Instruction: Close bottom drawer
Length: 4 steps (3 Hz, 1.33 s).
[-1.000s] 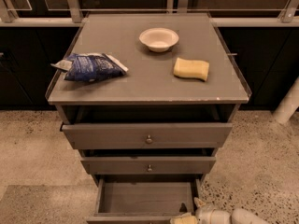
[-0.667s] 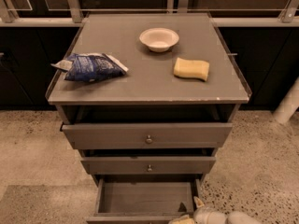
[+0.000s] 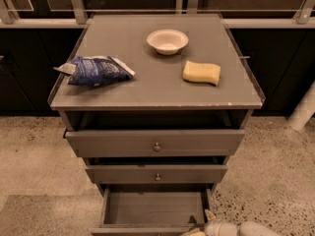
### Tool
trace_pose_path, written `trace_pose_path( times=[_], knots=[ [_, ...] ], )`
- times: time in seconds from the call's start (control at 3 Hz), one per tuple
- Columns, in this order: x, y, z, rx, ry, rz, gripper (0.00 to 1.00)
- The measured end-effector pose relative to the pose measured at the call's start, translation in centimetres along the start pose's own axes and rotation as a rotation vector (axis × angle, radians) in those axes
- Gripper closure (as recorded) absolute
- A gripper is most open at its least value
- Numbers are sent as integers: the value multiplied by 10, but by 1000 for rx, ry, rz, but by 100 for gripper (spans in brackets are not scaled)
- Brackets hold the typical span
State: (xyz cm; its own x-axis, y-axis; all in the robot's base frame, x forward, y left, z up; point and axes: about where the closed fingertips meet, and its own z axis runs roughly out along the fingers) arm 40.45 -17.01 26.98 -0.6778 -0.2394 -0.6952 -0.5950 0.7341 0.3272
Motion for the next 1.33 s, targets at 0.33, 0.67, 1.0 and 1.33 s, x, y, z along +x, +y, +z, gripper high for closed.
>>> trace_pose_path(
  times=[0.33,0.67,1.0,1.33],
  knots=[
    [9,4,14,-24,20,23,0],
    [9,4,14,-25,21,23,0],
    [18,8,24,-79,37,68,0],
    [50,8,54,-117,92,126,0]
  ],
)
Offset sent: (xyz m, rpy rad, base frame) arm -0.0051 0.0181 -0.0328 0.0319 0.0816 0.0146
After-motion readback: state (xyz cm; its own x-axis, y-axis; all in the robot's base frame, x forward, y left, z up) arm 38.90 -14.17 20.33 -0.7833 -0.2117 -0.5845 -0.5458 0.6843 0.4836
